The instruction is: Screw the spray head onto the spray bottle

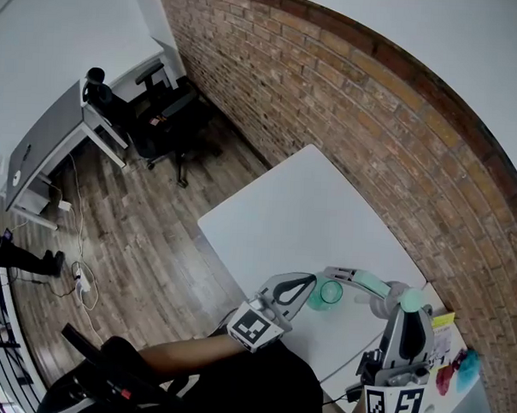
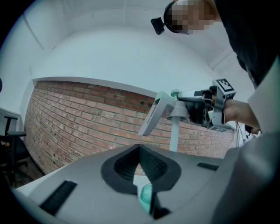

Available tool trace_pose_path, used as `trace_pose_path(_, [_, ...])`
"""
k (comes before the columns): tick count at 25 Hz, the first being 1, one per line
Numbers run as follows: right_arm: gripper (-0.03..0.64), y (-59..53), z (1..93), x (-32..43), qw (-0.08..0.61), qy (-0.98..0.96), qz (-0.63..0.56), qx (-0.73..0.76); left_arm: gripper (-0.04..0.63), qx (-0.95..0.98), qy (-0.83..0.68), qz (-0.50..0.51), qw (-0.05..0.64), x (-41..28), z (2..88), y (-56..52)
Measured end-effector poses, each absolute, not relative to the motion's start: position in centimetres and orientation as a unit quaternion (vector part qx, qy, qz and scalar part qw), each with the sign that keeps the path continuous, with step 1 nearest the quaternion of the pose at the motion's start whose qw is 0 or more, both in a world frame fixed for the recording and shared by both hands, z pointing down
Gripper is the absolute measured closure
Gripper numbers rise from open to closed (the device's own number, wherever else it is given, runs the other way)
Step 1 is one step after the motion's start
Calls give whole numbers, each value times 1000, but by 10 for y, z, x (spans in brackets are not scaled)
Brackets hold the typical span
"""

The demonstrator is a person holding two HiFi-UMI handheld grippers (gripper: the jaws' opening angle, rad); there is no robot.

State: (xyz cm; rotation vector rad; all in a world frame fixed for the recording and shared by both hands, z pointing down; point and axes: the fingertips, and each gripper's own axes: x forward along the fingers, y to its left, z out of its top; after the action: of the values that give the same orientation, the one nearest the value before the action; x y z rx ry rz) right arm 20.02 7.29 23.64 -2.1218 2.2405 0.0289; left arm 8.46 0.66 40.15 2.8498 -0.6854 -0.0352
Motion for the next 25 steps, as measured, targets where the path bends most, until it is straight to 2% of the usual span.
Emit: trace_pose_path(25, [554,52,232,178,35,746,14,-664,594,961,-258,-12,102,63,403,-3])
